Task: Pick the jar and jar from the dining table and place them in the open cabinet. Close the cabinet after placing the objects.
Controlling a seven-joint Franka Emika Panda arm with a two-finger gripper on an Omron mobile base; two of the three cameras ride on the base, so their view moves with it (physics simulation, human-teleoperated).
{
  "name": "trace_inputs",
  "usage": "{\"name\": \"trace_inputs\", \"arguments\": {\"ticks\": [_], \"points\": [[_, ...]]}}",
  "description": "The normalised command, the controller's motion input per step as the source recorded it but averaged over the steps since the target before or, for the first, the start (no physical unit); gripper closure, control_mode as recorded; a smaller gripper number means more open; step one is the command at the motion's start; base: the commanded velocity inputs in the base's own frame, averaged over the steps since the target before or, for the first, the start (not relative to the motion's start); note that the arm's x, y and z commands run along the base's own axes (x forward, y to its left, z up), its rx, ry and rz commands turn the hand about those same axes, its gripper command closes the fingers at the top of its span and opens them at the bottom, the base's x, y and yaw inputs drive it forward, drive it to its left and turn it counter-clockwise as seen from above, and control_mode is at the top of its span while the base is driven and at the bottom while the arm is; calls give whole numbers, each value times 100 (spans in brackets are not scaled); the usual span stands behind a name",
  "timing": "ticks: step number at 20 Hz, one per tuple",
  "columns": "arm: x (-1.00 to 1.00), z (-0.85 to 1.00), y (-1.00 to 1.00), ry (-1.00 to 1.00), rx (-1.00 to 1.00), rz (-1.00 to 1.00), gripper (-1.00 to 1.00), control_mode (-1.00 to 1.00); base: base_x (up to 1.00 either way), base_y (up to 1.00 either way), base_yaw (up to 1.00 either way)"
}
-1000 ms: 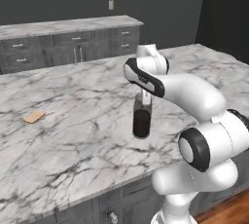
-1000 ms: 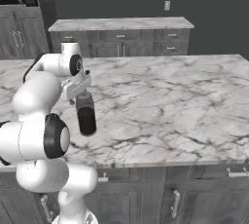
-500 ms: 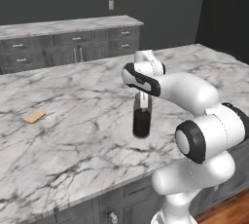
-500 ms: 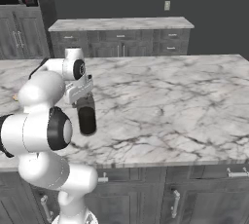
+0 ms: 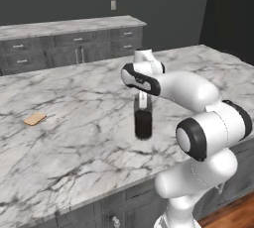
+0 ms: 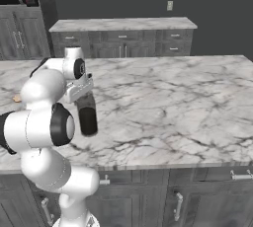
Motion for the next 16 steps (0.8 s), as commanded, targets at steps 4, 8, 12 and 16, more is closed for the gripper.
{"name": "trace_inputs", "arguments": {"ticks": [4, 8, 12, 16], "points": [[0, 0, 0, 0, 0, 0, 100, -100, 0, 0, 0], [-11, 23, 0, -8, -2, -1, 100, -100, 0, 0, 0], [-10, 62, 0, -11, -8, -7, 100, -100, 0, 0, 0], [-7, 92, 0, -12, -4, -4, 100, -100, 0, 0, 0]]}}
